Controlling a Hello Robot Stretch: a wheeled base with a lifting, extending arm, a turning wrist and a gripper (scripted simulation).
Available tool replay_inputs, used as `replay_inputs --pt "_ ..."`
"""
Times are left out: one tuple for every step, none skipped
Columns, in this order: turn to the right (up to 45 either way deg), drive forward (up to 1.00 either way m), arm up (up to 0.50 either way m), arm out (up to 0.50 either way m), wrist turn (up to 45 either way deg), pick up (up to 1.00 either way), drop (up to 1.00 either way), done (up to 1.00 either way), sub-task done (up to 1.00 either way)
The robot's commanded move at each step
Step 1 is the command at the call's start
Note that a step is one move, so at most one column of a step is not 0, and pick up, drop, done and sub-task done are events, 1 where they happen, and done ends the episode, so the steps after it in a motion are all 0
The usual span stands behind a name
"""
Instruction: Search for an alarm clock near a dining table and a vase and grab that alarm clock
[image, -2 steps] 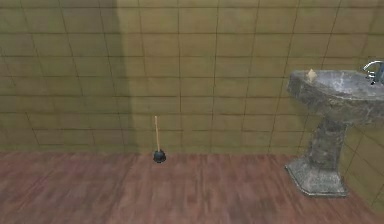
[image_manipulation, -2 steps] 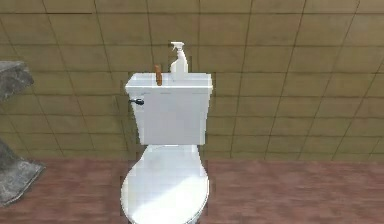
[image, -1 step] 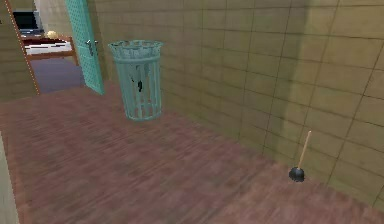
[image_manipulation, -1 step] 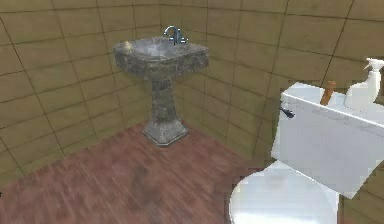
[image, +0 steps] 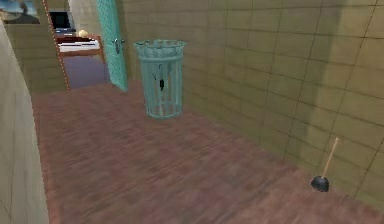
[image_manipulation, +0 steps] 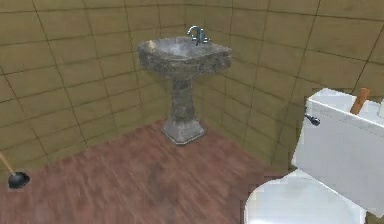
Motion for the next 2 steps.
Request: replay_inputs --pt "0.0 0.45 0.0 0.0 0.0 0.0 0.0 0.0 0.0" --pt "-30.0 0.0 0.0 0.0 0.0 0.0 0.0 0.0 0.0"
